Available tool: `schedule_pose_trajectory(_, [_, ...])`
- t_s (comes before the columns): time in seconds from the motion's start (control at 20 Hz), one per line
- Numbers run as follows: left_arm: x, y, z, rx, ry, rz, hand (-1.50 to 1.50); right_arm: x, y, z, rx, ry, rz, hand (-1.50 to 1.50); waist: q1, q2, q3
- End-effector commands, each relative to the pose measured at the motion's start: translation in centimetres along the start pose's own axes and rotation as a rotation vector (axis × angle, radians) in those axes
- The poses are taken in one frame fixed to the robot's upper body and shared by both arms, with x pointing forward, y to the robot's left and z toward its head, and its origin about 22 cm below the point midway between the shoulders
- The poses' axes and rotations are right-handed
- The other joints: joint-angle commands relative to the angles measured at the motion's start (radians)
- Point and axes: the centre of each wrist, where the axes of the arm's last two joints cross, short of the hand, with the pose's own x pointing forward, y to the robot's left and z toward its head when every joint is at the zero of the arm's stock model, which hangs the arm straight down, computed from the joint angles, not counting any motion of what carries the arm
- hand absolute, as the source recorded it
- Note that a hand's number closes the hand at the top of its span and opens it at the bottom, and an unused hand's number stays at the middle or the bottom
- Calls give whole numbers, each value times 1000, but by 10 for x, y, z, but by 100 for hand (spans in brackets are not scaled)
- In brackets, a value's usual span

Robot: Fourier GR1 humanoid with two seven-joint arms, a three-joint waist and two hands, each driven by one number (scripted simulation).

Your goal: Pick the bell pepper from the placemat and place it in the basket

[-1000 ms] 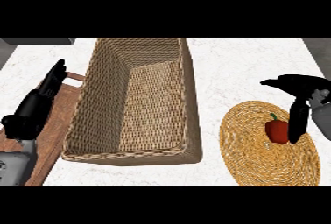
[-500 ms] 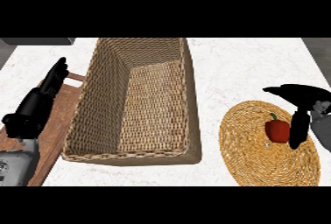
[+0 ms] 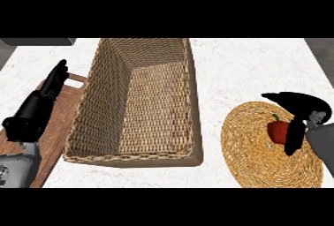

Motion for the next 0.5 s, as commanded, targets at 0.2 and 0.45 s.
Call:
schedule_pose_trajectory(0.2, [-12,-10,-18,-17,4,-2,0,-10,11,-10,-4,-1,9,-150,-2,1,0])
schedule_pose_trajectory(0.45, [-6,-6,10,3,8,-5,0,-10,24,-17,45,41,-6,-150,2,0,0])
